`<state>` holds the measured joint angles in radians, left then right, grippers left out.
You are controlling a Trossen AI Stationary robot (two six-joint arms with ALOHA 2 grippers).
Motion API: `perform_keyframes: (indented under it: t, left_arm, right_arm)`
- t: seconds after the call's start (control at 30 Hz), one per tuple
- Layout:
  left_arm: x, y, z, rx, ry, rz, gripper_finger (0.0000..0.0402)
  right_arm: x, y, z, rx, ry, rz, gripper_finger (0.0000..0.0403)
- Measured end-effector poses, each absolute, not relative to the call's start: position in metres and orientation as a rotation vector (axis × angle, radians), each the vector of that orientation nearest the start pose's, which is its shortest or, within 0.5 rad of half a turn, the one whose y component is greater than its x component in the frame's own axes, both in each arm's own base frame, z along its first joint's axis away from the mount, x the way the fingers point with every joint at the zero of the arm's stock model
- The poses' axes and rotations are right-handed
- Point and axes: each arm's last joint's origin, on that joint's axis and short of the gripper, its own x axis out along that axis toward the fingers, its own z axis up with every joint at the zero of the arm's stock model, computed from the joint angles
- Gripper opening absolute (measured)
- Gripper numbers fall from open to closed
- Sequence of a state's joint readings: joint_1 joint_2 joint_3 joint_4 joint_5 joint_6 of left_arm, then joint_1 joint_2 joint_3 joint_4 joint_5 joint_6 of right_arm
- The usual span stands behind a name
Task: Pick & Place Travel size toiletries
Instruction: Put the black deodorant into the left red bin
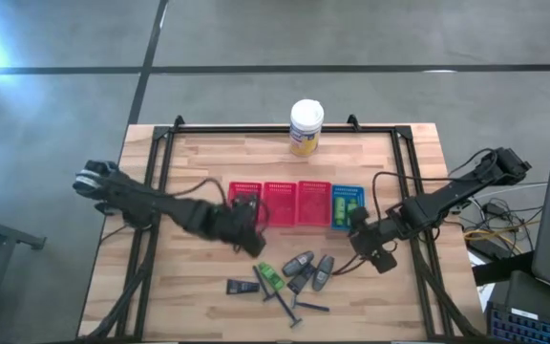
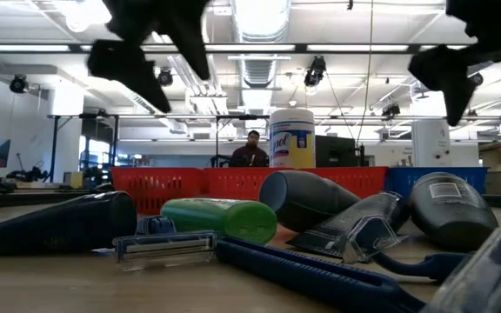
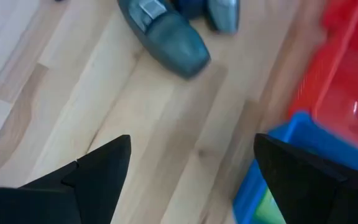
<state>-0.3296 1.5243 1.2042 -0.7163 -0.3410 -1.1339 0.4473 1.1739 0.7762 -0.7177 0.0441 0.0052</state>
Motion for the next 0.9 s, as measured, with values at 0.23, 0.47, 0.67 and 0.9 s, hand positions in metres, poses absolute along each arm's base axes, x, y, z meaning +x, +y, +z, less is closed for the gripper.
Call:
perform_keyframes:
  t: [0.23,0.47,0.67,0.9]
  left_arm:
    - [0.307,-0.128,0.252,-0.612,0.749,0.385,0.0377]
    - [0.310,-0.138,0.246,-0.559,0.801,0.286,0.0377]
    - [0.293,-0.160,0.248,-0.588,0.818,0.296,0.0377]
    - [0.272,-0.186,0.246,-0.682,0.746,0.394,0.0377]
  right_arm:
    - [0.212,0.101,0.214,-0.323,1.143,0.386,0.0349]
    - [0.235,0.133,0.219,-0.414,1.106,0.511,0.0358]
    - [0.256,0.150,0.198,-0.605,1.146,0.600,0.0337]
    - [0.279,0.156,0.185,-0.707,1.150,0.639,0.0309]
